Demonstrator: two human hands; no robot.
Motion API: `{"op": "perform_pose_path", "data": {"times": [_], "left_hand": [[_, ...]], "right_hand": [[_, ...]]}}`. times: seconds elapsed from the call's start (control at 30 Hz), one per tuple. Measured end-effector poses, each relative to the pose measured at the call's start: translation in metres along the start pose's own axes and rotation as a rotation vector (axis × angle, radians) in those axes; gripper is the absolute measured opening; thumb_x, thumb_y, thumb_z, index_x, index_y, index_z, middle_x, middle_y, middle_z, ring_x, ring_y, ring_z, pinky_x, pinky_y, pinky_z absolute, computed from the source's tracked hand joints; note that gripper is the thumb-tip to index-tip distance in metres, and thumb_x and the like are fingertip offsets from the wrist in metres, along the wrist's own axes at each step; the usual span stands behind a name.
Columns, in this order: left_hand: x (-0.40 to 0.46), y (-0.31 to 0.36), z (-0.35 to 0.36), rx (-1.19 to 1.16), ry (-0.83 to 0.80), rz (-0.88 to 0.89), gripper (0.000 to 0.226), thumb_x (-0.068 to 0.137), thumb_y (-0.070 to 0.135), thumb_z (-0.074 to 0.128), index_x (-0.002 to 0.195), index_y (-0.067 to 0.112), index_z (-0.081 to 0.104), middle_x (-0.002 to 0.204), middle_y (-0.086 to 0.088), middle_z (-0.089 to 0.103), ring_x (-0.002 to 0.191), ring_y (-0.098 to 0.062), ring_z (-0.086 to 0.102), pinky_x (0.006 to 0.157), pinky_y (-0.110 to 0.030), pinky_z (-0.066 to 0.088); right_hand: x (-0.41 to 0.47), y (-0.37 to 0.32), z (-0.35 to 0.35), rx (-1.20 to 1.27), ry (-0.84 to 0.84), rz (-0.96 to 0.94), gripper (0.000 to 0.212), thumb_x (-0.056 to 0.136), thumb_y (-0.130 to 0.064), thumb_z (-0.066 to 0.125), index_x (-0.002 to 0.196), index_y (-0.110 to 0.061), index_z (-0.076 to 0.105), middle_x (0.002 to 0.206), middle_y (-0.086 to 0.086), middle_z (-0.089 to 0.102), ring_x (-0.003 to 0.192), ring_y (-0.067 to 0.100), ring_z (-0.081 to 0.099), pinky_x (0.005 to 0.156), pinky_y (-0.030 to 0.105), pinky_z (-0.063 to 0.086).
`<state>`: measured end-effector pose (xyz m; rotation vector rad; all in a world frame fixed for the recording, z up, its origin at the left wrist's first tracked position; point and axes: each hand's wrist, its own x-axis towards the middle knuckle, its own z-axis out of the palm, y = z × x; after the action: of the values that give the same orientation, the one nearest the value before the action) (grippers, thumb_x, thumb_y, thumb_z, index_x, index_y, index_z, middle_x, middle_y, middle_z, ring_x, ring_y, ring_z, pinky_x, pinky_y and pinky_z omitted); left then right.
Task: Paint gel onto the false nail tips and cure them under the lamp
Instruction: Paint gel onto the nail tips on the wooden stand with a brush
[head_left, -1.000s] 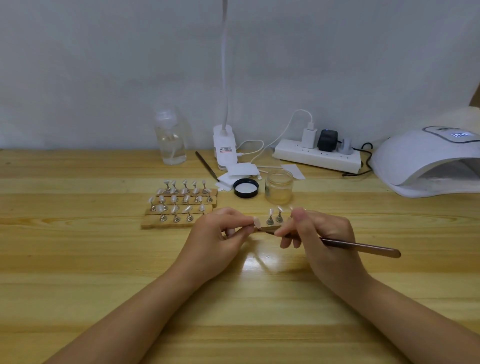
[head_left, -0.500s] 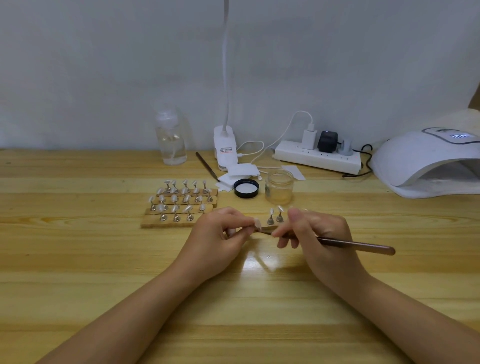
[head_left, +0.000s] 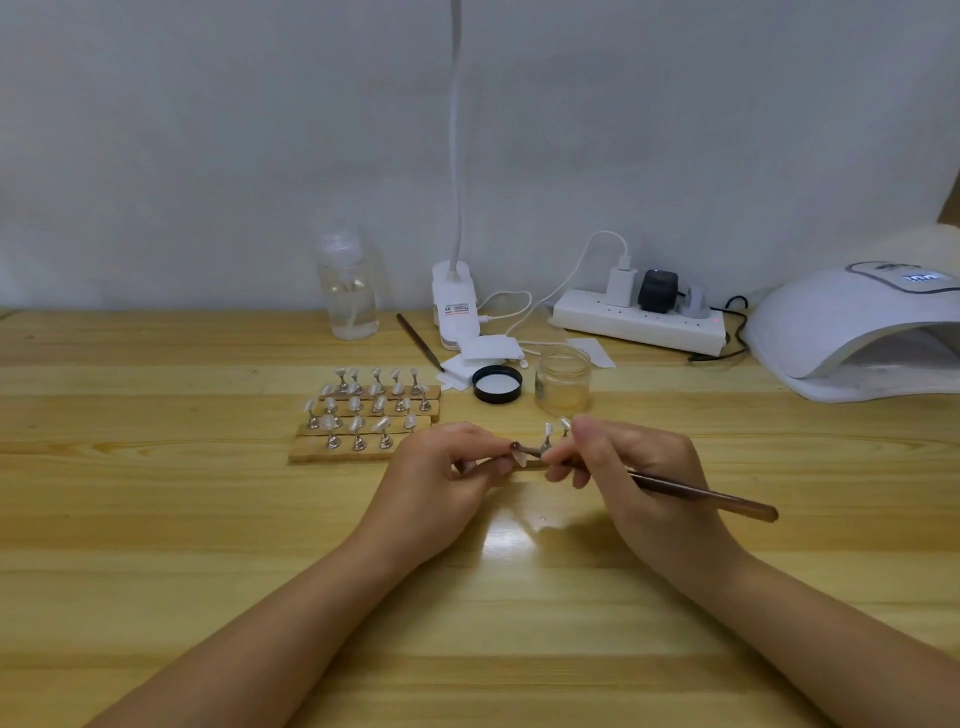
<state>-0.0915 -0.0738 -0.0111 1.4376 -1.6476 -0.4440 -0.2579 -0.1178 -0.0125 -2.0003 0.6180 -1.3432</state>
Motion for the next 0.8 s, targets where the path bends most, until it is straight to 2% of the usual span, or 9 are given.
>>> {"op": "perform_pose_path", "data": {"times": [0.1,0.23,0.33,0.47,0.6,0.8], "left_hand": [[0.0002,-0.0007,0.0004,-0.003,-0.003,-0.010,0.022,0.081,0.007,0.066,0.091,0.025,0.073,0.083,0.010,0.068,0.074,-0.014,0.055,0.064,-0.015,0.039],[0.0018,-0.0015,0.0013,-0.028,0.000,-0.010,0.024,0.080,0.006,0.066,0.089,0.028,0.072,0.083,0.009,0.069,0.075,-0.019,0.056,0.066,-0.022,0.041],[0.0018,-0.0016,0.0010,-0.030,-0.008,-0.020,0.025,0.080,0.007,0.066,0.088,0.030,0.071,0.083,0.013,0.068,0.076,-0.017,0.057,0.065,-0.018,0.040],[0.0019,-0.0022,0.0011,-0.039,-0.010,-0.024,0.022,0.080,0.008,0.066,0.087,0.028,0.073,0.083,0.011,0.069,0.075,-0.017,0.056,0.067,-0.022,0.041],[0.0027,-0.0016,0.0011,-0.028,-0.009,-0.026,0.020,0.080,0.007,0.066,0.089,0.023,0.073,0.083,0.013,0.068,0.073,-0.011,0.055,0.065,-0.014,0.037],[0.0033,-0.0033,0.0016,-0.050,-0.007,-0.017,0.021,0.080,0.007,0.066,0.089,0.025,0.073,0.083,0.009,0.070,0.077,-0.024,0.057,0.067,-0.023,0.040]], "right_hand": [[-0.0013,0.0001,-0.0012,0.050,0.004,0.008,0.040,0.087,-0.032,0.043,0.066,-0.013,0.070,0.055,-0.001,0.064,0.053,0.000,0.059,0.059,0.009,0.042],[0.0010,0.0016,-0.0007,0.015,0.013,0.017,0.033,0.089,-0.031,0.048,0.072,-0.015,0.070,0.061,0.000,0.067,0.057,0.003,0.061,0.058,0.014,0.046],[-0.0007,0.0024,-0.0013,0.073,0.006,0.047,0.041,0.088,-0.033,0.045,0.064,-0.011,0.070,0.053,0.006,0.064,0.052,0.002,0.058,0.058,0.010,0.042],[0.0005,0.0008,-0.0011,0.056,0.026,0.029,0.038,0.088,-0.034,0.041,0.071,-0.016,0.069,0.057,-0.001,0.065,0.054,0.002,0.059,0.056,0.012,0.043],[-0.0003,0.0005,-0.0006,0.096,0.003,0.069,0.041,0.086,-0.036,0.043,0.066,-0.013,0.070,0.055,0.006,0.065,0.052,0.003,0.057,0.057,0.012,0.043],[0.0017,0.0000,-0.0013,0.092,0.029,0.109,0.033,0.089,-0.030,0.048,0.068,-0.015,0.070,0.058,0.006,0.067,0.052,0.009,0.059,0.054,0.016,0.046]]}}
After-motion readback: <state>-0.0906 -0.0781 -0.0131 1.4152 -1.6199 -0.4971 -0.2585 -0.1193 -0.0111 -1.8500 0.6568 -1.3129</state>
